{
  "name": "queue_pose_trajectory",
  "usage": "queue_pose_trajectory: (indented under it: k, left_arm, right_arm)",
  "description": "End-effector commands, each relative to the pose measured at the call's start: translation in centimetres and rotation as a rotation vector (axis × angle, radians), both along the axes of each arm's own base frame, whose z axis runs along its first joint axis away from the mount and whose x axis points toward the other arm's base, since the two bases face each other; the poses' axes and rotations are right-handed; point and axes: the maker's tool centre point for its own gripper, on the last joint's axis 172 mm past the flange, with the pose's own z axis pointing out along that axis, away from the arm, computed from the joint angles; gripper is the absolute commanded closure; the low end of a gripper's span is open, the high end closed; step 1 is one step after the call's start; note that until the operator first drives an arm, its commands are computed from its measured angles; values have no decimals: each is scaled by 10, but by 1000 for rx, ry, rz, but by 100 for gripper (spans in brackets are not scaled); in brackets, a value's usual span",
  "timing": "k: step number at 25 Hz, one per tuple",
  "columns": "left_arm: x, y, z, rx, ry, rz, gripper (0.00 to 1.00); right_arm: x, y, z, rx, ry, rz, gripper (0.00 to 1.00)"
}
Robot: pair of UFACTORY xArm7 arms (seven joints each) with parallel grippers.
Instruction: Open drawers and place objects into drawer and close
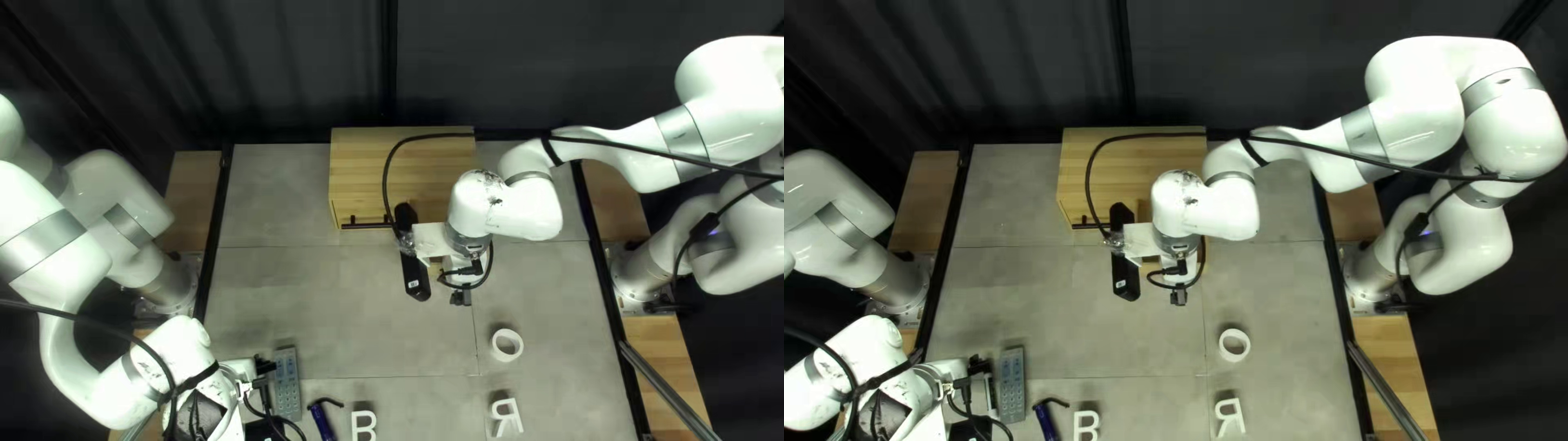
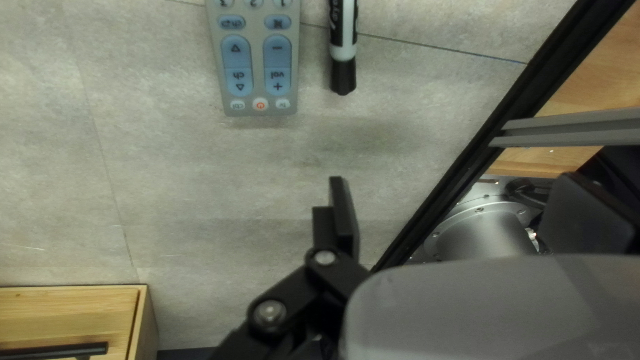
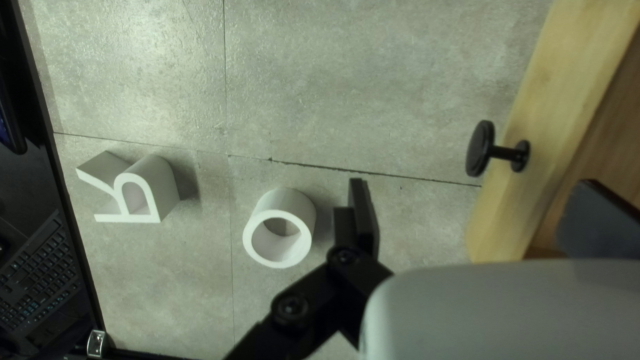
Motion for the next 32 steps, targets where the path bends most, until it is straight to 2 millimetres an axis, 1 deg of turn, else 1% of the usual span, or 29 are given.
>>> queue_pose_trajectory:
  k: [1, 2, 4, 5, 6, 9, 11, 12, 17, 19, 22, 24, 27, 29, 30, 31, 32]
  left_arm:
    - [0, 0, 0, 0, 0, 0, 0]
    - [0, 0, 0, 0, 0, 0, 0]
    - [0, 0, 0, 0, 0, 0, 0]
    - [0, 0, 0, 0, 0, 0, 0]
    - [0, 0, 0, 0, 0, 0, 0]
    - [0, 0, 0, 0, 0, 0, 0]
    - [0, 0, 0, 0, 0, 0, 0]
    - [0, 0, 0, 0, 0, 0, 0]
    - [0, 0, 0, 0, 0, 0, 0]
    - [0, 0, 0, 0, 0, 0, 0]
    - [0, 0, 0, 0, 0, 0, 0]
    - [0, 0, 0, 0, 0, 0, 0]
    - [0, 0, 0, 0, 0, 0, 0]
    - [0, 0, 0, 0, 0, 0, 0]
    - [0, 0, 0, 0, 0, 0, 0]
    - [0, 0, 0, 0, 0, 0, 0]
    - [0, 0, 0, 0, 0, 0, 0]
  right_arm:
    - [-17, 31, 37, -187, 9, 171, 0]
    - [-25, 42, 40, -232, 11, 241, 0]
    - [-36, 58, 41, -281, 13, 338, 0]
    - [-46, 73, 39, -313, 16, 418, 0]
    - [-49, 78, 38, -326, 19, 454, 0]
    - [-67, 109, 28, -375, 29, 594, 0]
    - [-76, 122, 23, -390, 25, 641, 0]
    - [-83, 132, 18, -397, 21, 669, 0]
    - [-103, 157, 1, -394, 8, 739, 0]
    - [-107, 162, -4, -384, 5, 760, 0]
    - [-115, 170, -21, -350, 4, 814, 0]
    - [-120, 170, -31, -330, -1, 842, 0]
    - [-129, 163, -50, -301, -24, 865, 0]
    - [-126, 157, -61, -288, -29, 834, 0]
    - [-125, 144, -71, -274, -25, 762, 0]
    - [-124, 140, -73, -266, -20, 725, 0]
    - [-124, 140, -73, -266, -20, 725, 0]
